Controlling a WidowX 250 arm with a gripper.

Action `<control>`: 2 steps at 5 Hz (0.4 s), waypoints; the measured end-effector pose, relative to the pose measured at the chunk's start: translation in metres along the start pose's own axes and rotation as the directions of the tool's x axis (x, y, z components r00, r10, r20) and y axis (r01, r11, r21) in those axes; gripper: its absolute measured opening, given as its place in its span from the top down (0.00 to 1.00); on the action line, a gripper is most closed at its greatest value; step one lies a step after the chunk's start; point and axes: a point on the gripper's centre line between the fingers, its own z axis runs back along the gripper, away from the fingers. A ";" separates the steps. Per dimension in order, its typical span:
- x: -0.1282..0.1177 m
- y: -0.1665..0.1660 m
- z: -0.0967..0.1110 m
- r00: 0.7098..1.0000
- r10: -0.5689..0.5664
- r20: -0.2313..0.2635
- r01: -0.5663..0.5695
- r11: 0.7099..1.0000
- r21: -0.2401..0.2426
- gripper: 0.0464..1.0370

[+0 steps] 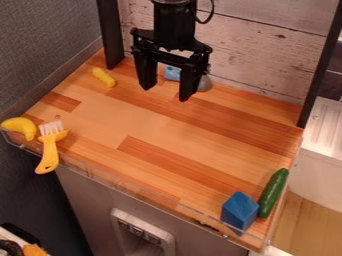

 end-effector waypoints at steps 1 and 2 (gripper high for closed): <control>0.011 0.016 -0.004 0.994 0.108 -0.021 -0.108 0.994 -0.006 0.04; 0.031 0.049 -0.001 0.956 0.293 -0.022 -0.293 0.956 -0.015 0.04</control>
